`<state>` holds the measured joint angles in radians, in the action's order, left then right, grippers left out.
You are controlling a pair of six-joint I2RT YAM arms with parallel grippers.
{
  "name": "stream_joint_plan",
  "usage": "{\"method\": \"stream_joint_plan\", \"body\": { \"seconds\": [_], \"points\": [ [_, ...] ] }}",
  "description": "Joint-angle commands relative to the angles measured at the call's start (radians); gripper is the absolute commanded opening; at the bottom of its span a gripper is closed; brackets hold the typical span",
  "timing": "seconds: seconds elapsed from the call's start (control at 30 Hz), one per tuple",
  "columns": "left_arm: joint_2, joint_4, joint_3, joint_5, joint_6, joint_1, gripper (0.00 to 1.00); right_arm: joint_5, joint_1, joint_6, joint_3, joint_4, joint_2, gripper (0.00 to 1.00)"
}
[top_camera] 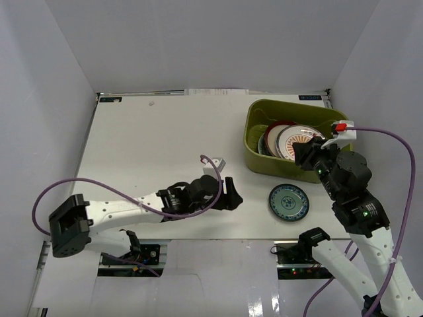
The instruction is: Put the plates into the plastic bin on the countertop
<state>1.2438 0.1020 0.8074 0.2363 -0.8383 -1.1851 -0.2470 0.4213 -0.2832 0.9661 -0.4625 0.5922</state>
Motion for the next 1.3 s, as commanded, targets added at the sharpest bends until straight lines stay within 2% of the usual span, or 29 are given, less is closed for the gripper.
{"method": "stream_joint_plan", "body": {
  "seconds": [0.0,0.23,0.57,0.67,0.77,0.8,0.9,0.93,1.0,1.1,1.2,1.27],
  "points": [
    [0.107,-0.186,-0.037,-0.086,-0.205,-0.01,0.74,0.083,0.004,-0.028,-0.001,0.07,0.014,0.37],
    [0.405,-0.381,0.055,-0.107,-0.237,-0.011,0.79,0.08,0.004,-0.02,-0.029,0.062,-0.015,0.38],
    [0.718,-0.361,0.306,-0.06,-0.208,-0.011,0.76,0.127,0.004,-0.022,-0.095,0.091,-0.025,0.38],
    [0.791,-0.341,0.363,-0.057,-0.208,-0.011,0.68,0.126,0.004,-0.019,-0.104,0.099,-0.028,0.38],
    [0.827,-0.334,0.383,-0.052,-0.208,-0.013,0.53,0.127,0.005,-0.017,-0.112,0.105,-0.031,0.38],
    [0.836,-0.331,0.381,-0.054,-0.209,-0.011,0.42,0.127,0.004,-0.017,-0.118,0.107,-0.032,0.39],
    [0.833,-0.324,0.366,-0.046,-0.209,-0.013,0.27,0.133,0.005,-0.019,-0.127,0.113,-0.034,0.39],
    [0.826,-0.323,0.359,-0.046,-0.206,-0.013,0.12,0.137,0.005,-0.019,-0.135,0.116,-0.031,0.39],
    [0.786,-0.318,0.323,-0.049,-0.188,-0.015,0.0,0.141,0.004,-0.022,-0.138,0.123,-0.031,0.39],
    [0.72,-0.303,0.247,-0.075,-0.142,-0.018,0.0,0.138,0.004,-0.022,-0.138,0.13,-0.031,0.39],
    [0.568,-0.309,0.155,-0.101,-0.105,-0.019,0.0,0.135,0.004,-0.02,-0.13,0.131,-0.031,0.39],
    [0.406,-0.33,0.046,-0.112,-0.091,-0.019,0.0,0.126,0.004,-0.02,-0.124,0.134,-0.037,0.39]
  ]
}}
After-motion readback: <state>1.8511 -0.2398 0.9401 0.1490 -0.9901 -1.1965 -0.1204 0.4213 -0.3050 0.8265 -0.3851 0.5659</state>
